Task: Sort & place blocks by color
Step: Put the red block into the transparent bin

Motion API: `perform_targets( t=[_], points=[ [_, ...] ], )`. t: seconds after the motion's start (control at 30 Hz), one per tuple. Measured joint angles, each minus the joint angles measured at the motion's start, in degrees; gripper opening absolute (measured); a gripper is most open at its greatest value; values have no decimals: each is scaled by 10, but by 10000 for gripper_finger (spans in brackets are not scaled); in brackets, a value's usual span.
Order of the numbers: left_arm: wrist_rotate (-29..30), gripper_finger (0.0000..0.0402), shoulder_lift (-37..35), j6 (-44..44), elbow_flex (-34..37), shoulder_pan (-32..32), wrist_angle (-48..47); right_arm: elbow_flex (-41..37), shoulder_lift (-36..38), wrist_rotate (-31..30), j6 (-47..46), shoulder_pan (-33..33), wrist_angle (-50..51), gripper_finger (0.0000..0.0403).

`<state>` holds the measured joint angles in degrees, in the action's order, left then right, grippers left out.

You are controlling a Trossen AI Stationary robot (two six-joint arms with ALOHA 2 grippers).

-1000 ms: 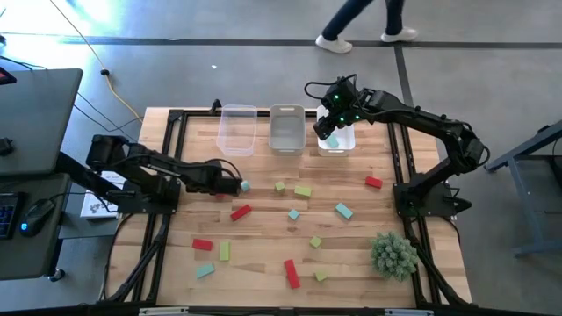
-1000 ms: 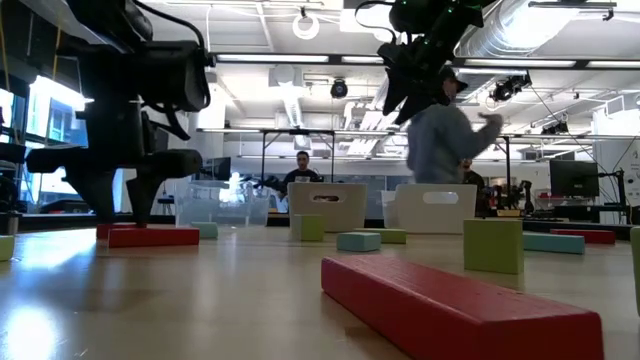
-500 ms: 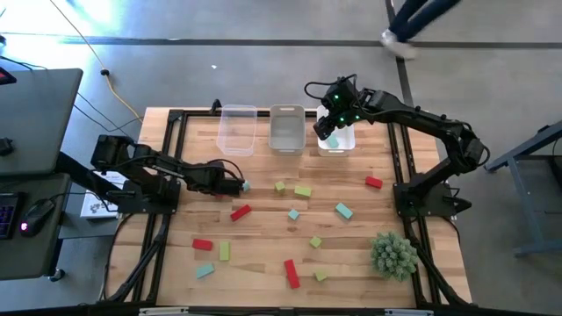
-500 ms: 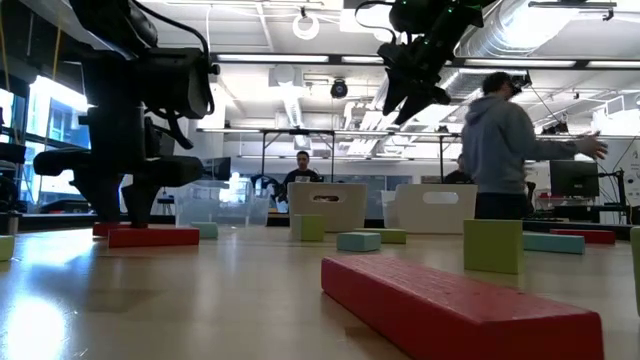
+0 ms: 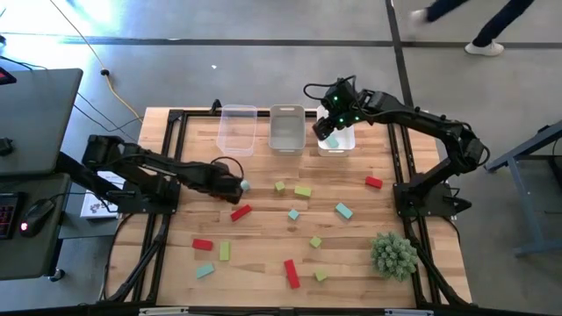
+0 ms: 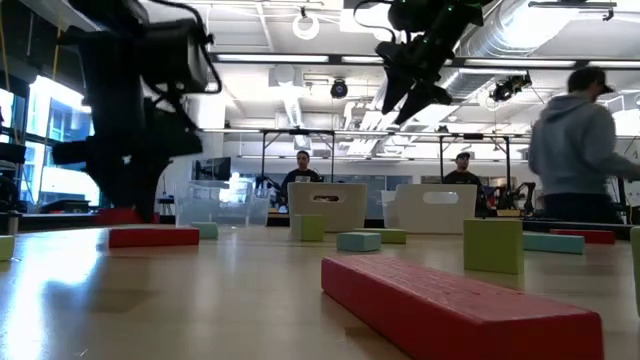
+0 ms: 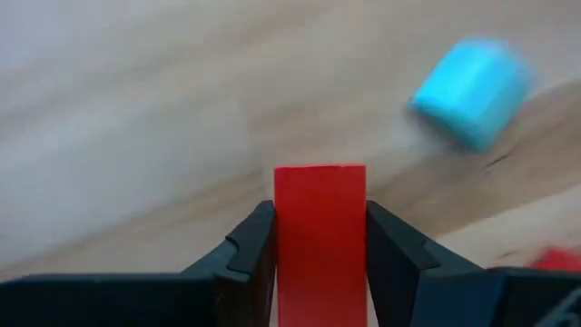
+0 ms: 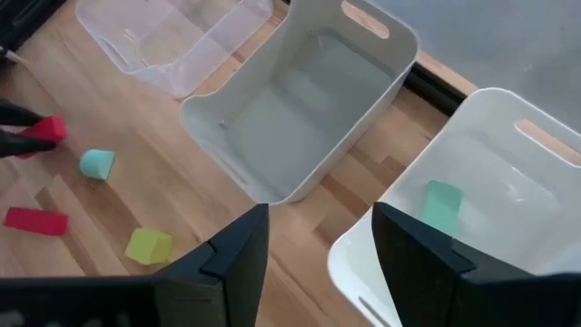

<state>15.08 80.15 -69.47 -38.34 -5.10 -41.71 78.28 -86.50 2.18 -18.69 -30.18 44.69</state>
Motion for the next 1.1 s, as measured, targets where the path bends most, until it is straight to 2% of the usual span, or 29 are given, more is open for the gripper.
perform_targets(
  t=[0.33, 0.67, 0.8, 1.1],
  points=[
    [77, 104, -117, 88, -4, -18, 8, 0, 0, -2, -57, 26, -2, 186],
    [92, 104, -217, 284, -5, -114, 123, 0, 0, -20, -102, 58, -4, 186],
    [73, 104, -234, 370, -6, -164, 178, 0, 0, -51, -131, 76, -4, 186],
    [-40, 104, -234, 515, -5, -300, 244, 0, 0, -116, -192, 124, -4, 186]
  ],
)
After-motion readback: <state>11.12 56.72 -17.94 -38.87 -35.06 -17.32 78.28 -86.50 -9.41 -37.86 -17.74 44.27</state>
